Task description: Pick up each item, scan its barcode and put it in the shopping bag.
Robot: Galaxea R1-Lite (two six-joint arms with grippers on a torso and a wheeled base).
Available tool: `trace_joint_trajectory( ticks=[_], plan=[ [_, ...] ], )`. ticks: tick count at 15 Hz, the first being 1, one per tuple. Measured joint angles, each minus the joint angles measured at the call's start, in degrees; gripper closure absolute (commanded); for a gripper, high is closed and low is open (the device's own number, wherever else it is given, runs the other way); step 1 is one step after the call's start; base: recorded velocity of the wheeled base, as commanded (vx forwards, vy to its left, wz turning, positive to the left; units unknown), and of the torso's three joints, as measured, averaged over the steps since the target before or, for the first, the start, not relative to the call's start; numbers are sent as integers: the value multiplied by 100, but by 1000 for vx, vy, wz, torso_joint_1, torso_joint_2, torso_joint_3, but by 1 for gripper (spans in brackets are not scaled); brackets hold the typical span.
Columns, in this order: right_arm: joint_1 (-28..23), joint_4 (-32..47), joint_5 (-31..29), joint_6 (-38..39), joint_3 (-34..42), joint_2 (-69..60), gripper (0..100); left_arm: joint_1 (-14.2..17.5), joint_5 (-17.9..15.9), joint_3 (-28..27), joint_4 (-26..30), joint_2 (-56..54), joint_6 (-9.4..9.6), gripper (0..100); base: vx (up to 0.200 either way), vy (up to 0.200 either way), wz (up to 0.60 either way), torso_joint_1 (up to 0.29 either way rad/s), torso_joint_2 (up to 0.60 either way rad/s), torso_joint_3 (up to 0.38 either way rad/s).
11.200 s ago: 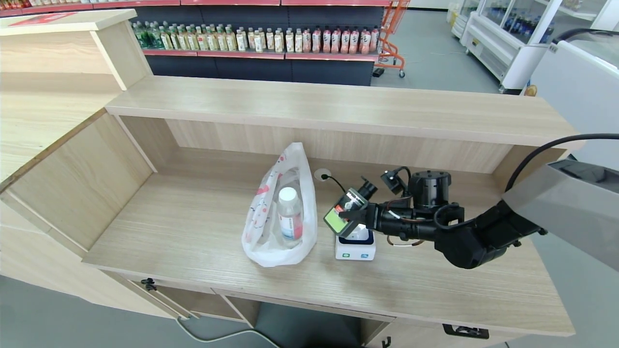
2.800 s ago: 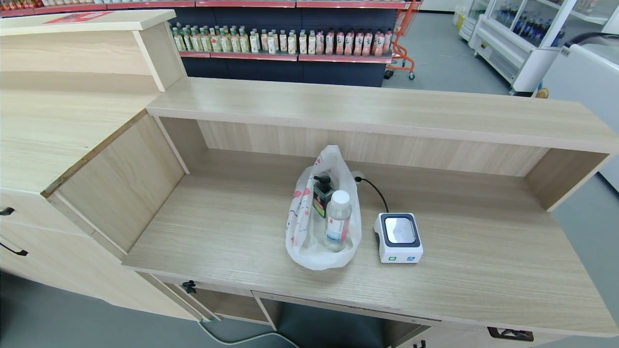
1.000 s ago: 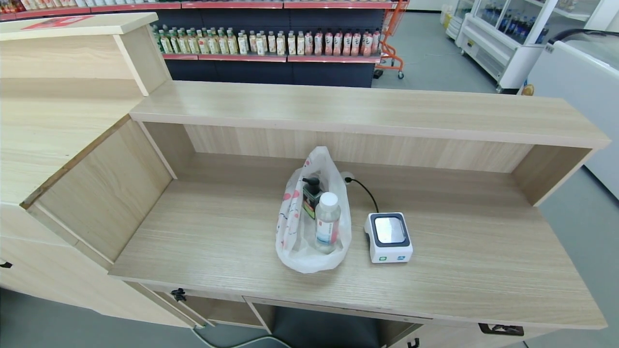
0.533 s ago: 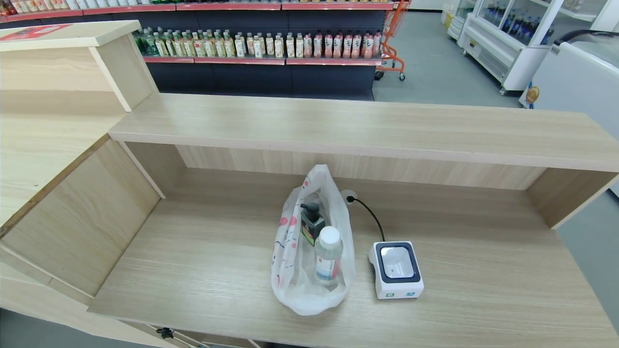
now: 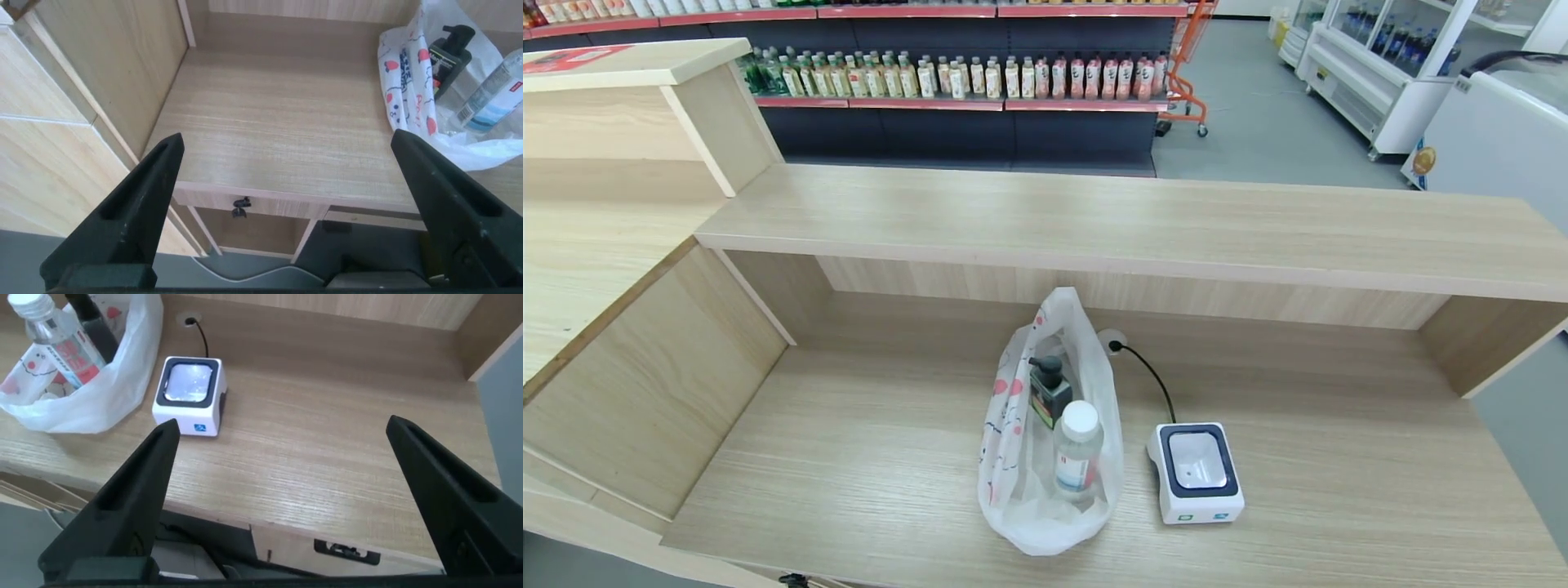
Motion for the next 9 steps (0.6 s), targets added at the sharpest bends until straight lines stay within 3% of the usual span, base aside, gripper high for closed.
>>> trace_joint_trajectory(
  ticks=[1, 2, 9],
  plan=[
    [0, 6, -5, 13, 0, 0, 0, 0, 0, 0, 0, 0, 0, 0, 0, 0, 0, 0, 0, 0],
    [0, 9, -5, 17, 0, 0, 100, 2, 0, 0, 0, -2, 0, 0, 0, 0, 0, 0, 0, 0],
    [1, 16, 17, 9, 2, -1, 100, 2, 2, 0, 0, -5, -2, 0, 0, 0, 0, 0, 0, 0]
  ],
)
